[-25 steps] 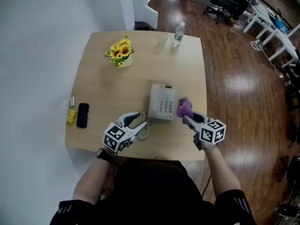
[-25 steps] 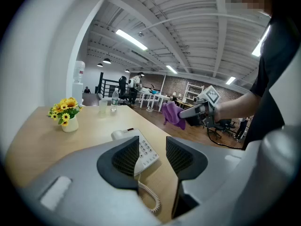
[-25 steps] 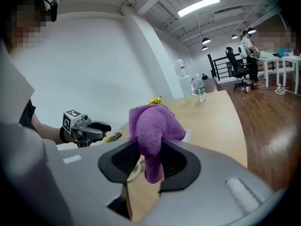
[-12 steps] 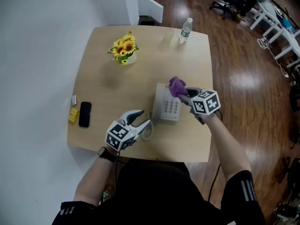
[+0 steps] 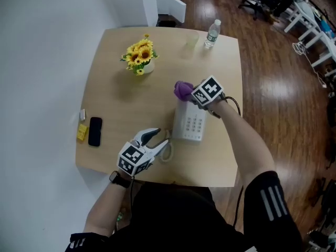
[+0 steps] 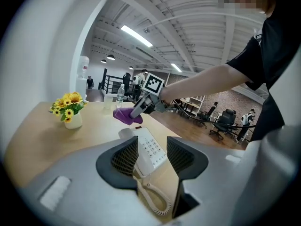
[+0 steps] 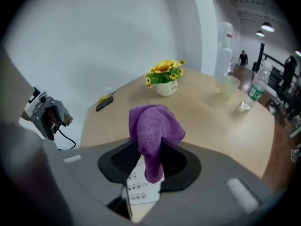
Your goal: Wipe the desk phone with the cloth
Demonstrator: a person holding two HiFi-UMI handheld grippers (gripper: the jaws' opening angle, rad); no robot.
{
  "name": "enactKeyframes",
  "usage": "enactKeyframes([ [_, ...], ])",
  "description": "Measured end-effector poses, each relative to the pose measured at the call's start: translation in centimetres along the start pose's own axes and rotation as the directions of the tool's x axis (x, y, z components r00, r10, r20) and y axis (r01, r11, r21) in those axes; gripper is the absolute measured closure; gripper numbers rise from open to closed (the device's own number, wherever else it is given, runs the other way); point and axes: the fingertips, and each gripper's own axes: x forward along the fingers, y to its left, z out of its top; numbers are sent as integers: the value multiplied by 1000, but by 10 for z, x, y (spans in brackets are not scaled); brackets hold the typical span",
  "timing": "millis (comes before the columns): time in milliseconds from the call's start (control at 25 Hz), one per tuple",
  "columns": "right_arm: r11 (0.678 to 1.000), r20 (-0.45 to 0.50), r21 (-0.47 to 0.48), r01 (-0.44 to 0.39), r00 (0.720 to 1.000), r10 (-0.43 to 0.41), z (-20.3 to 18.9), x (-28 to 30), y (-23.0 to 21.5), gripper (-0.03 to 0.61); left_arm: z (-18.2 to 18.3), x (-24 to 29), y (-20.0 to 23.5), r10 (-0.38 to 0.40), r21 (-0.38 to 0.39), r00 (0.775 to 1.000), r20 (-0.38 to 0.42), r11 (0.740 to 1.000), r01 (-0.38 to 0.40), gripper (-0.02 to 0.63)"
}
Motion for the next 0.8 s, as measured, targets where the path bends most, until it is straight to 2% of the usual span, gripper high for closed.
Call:
enactKeyframes([
  [200,1000,-116,13,-13,993,15,-11,32,-11,448,-10,-4,5,19,-24,1000,-16,1000,-19,430],
  [560,999,-110,44,-22,994,27,-21,38,-23,449,-12,5,8,15,-37,999,-34,999,-16,430],
  [800,997,-164,67,34,986,-23,-66,20,-44,449,-2,17,0,-15,-11,999,-32,1000,15,430],
])
